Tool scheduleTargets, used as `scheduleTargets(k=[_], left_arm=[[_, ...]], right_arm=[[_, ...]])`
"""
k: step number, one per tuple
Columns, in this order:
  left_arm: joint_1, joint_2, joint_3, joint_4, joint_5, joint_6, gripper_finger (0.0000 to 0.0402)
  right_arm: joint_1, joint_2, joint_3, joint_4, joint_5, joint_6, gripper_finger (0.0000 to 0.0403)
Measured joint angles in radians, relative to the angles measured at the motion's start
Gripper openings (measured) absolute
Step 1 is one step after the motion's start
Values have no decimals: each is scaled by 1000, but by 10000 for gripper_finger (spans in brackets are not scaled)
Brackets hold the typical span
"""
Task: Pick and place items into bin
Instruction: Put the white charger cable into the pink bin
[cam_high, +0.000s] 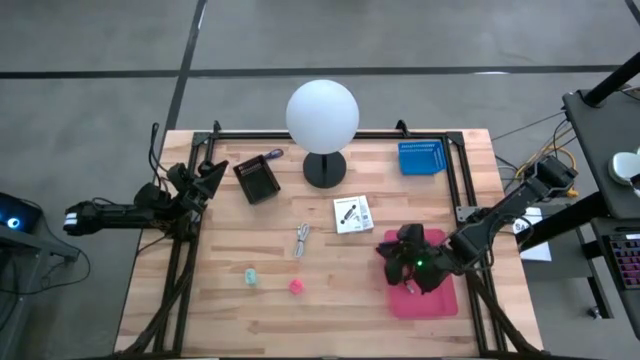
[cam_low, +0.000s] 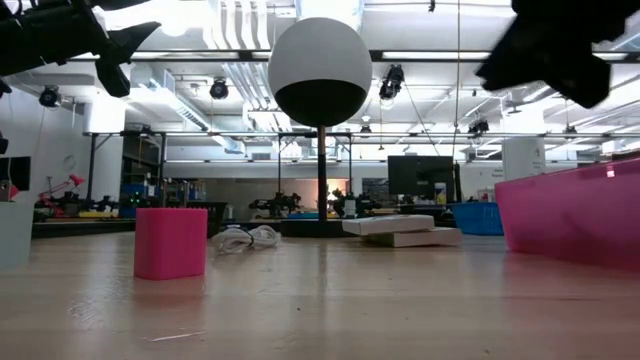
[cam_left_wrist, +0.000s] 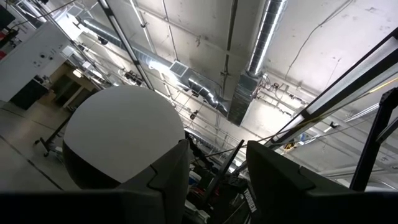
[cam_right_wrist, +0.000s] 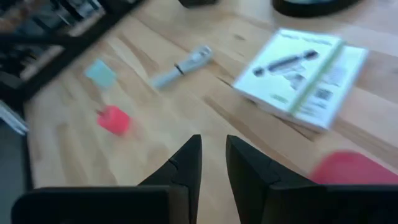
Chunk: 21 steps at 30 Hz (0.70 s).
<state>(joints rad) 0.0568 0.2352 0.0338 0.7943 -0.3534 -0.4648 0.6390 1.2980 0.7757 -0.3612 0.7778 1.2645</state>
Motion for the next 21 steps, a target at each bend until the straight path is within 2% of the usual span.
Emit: scheduleTargets(k=[3, 5, 12, 15, 18, 21], left_arm=[[0, 0, 0, 0, 0, 0, 144], [0, 0, 0, 0, 0, -1, 144], [0, 0, 0, 0, -1, -1, 144], [0, 0, 0, 0, -1, -1, 144], [0, 0, 0, 0, -1, -1, 144], [0, 0, 0, -1, -1, -1, 144]], right_arm=[[-20, 0, 0, 127, -25, -81, 63], [-37, 0, 0, 225, -94, -157, 63], [-113, 0, 0, 548, -482, -346, 63], [-133, 0, 0, 715, -622, -531, 63], [-141, 0, 0, 868, -640, -818, 63], [-152, 0, 0, 941, -551, -1034, 63]])
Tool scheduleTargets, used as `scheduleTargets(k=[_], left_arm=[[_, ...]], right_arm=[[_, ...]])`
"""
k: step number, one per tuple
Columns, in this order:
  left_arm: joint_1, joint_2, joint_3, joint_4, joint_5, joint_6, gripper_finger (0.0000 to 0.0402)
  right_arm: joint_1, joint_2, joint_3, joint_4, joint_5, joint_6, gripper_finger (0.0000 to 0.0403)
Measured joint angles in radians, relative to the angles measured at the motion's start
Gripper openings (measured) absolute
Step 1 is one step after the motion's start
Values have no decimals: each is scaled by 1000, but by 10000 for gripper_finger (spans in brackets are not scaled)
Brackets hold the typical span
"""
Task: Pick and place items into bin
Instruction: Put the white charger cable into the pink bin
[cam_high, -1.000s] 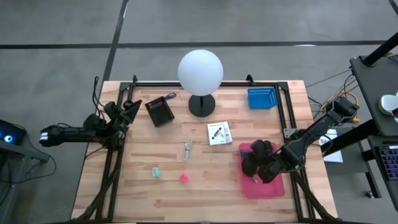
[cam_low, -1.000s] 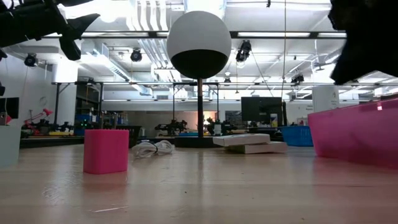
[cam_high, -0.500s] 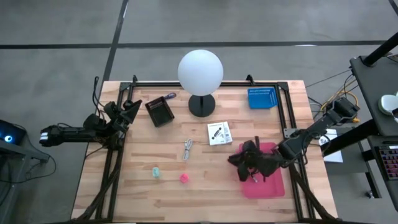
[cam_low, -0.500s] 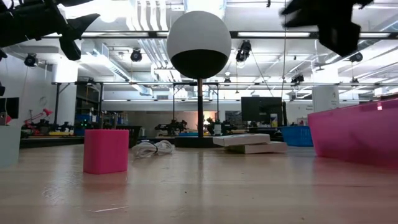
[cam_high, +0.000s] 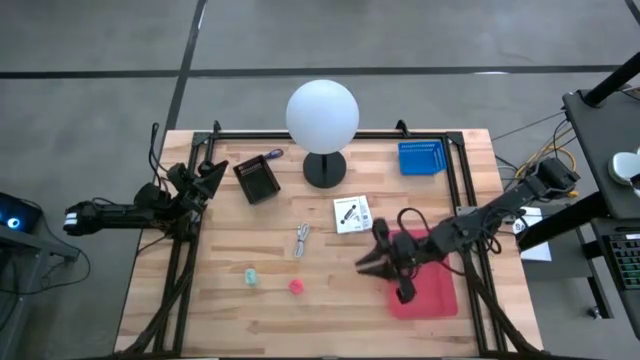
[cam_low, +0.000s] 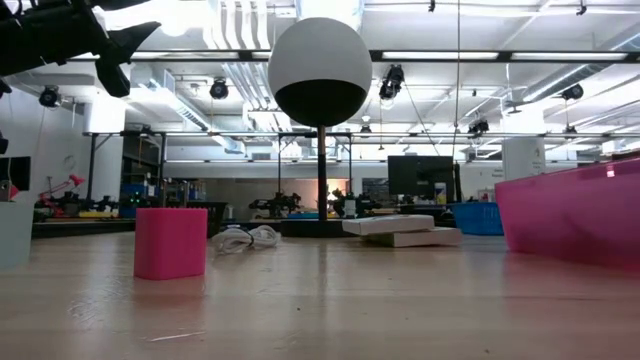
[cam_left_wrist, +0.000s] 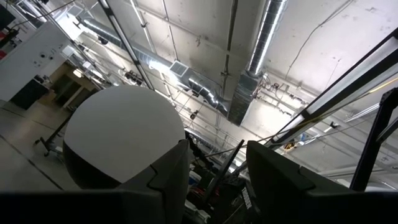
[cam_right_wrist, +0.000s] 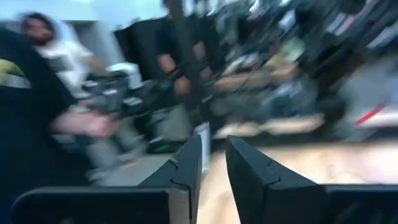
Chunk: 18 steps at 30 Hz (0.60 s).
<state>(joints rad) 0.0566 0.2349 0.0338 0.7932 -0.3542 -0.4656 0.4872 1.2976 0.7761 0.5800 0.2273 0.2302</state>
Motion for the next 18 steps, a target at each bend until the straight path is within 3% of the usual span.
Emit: scheduleTargets(k=[4, 7, 10, 18], left_arm=[[0, 3, 0, -1, 0, 1, 144], [0, 8, 0, -3, 0, 1, 144], [0, 20, 0, -3, 0, 1, 144], [0, 105, 21, 0, 5, 1, 144]], right_arm=[[-28, 0, 0, -7, 192, -81, 63], [-72, 0, 0, -35, 273, -72, 63], [-127, -2, 0, -54, 272, -44, 63], [-273, -66, 0, -196, 113, -75, 63]])
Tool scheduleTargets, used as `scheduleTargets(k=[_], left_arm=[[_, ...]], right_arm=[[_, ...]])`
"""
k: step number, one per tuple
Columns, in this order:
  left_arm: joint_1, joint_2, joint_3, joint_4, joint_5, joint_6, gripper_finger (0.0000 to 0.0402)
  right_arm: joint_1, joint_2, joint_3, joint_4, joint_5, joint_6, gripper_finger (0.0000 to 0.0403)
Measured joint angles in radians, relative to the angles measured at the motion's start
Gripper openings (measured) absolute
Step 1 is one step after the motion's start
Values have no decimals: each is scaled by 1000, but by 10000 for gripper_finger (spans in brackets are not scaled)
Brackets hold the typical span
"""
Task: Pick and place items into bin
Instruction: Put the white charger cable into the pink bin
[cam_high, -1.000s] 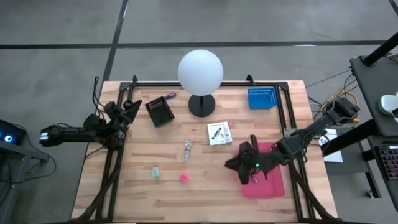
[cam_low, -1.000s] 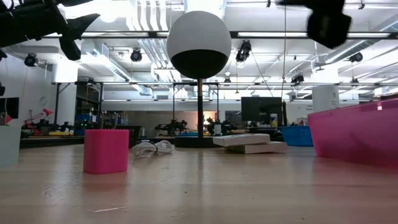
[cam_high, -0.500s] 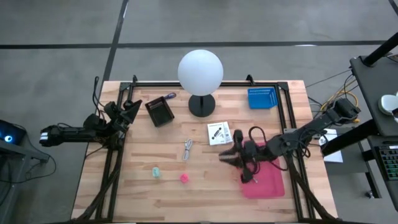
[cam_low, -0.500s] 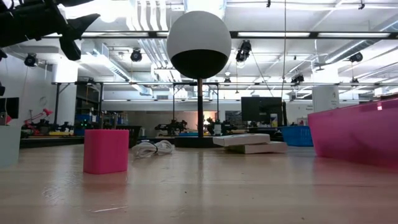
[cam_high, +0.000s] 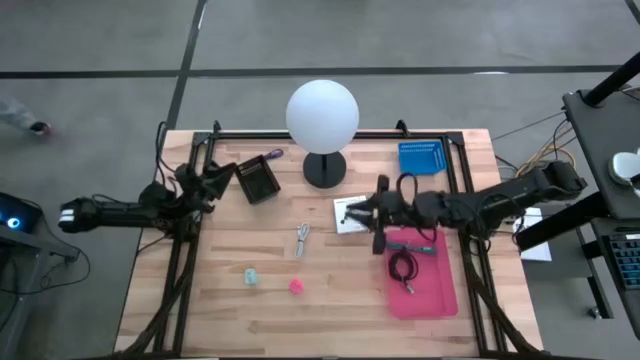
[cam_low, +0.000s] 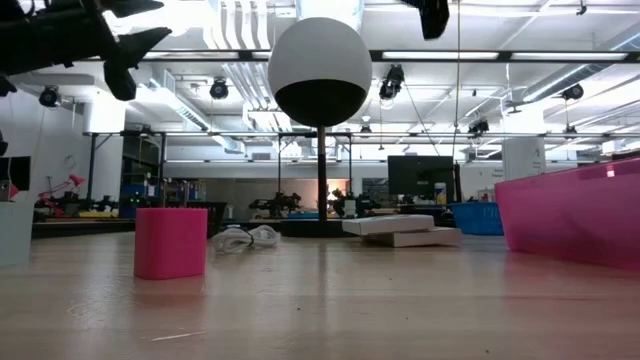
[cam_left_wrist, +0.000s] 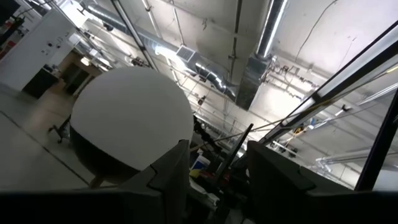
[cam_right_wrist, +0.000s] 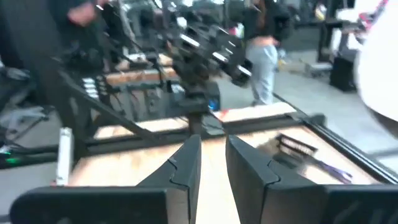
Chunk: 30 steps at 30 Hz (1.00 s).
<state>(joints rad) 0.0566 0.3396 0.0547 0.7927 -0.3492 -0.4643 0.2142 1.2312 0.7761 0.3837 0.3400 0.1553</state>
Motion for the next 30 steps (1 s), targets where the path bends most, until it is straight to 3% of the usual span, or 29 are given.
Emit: scheduleTargets(k=[6, 12, 21, 30], left_arm=[[0, 141, 92, 0, 1, 0, 144], [0, 332, 229, -26, 8, 0, 144], [0, 610, 383, -18, 19, -110, 144], [-6, 818, 497, -65, 94, -239, 144]], right_arm=[[-97, -113, 0, -319, -8, 25, 63], [-153, -210, 0, -514, -5, -13, 64], [-161, -297, 0, -677, -1, -131, 63], [-162, -313, 0, -791, 3, -127, 63]])
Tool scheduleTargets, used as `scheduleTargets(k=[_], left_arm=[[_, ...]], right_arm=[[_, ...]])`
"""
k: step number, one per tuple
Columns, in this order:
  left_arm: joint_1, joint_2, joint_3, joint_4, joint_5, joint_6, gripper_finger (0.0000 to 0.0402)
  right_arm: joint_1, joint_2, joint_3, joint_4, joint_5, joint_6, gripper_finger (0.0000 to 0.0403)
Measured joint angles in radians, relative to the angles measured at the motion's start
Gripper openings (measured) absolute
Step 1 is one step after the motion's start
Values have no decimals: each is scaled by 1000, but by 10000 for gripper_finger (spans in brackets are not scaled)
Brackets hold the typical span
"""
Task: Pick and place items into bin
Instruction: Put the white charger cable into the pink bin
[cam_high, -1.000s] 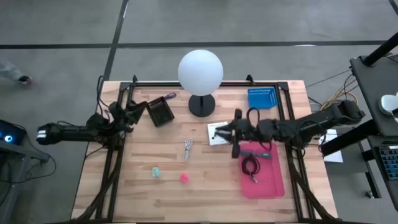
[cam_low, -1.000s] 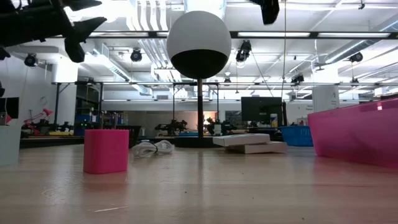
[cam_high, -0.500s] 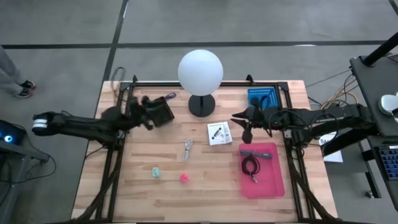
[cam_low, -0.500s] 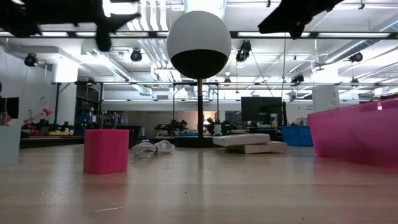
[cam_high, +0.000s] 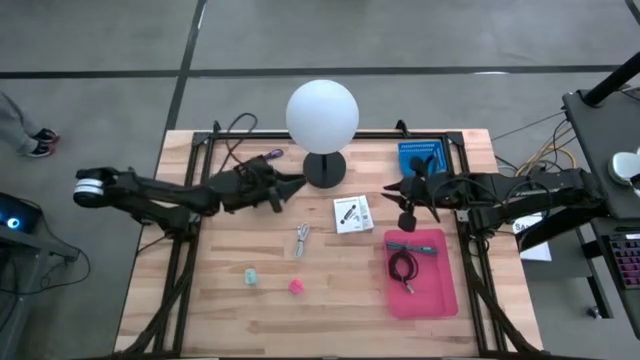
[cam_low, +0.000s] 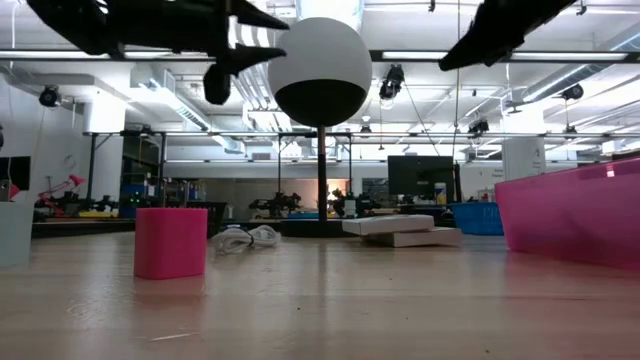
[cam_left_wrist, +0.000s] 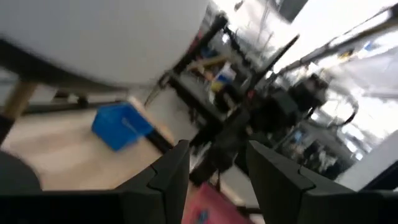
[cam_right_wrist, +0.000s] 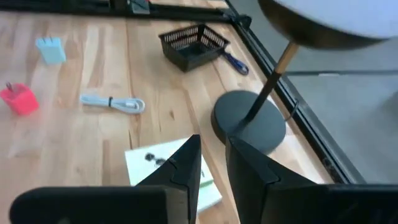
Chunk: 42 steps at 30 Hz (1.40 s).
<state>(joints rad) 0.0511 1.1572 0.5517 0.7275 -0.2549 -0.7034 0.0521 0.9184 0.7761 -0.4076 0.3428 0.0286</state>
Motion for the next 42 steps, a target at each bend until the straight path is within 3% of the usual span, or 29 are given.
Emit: scheduleTargets(k=[5, 15, 19, 42], left_arm=[[-8, 32, 95, -167, 54, -26, 144], [-32, 24, 327, -831, 117, -169, 144], [-48, 52, 375, -989, 120, -258, 144], [-107, 359, 422, -1113, 196, -581, 144]], right_arm=[[-1, 0, 0, -64, 0, 57, 63], [-1, 0, 0, -91, 38, 74, 63], [-1, 1, 0, -90, 84, 76, 63], [-1, 2, 0, -91, 87, 73, 63]])
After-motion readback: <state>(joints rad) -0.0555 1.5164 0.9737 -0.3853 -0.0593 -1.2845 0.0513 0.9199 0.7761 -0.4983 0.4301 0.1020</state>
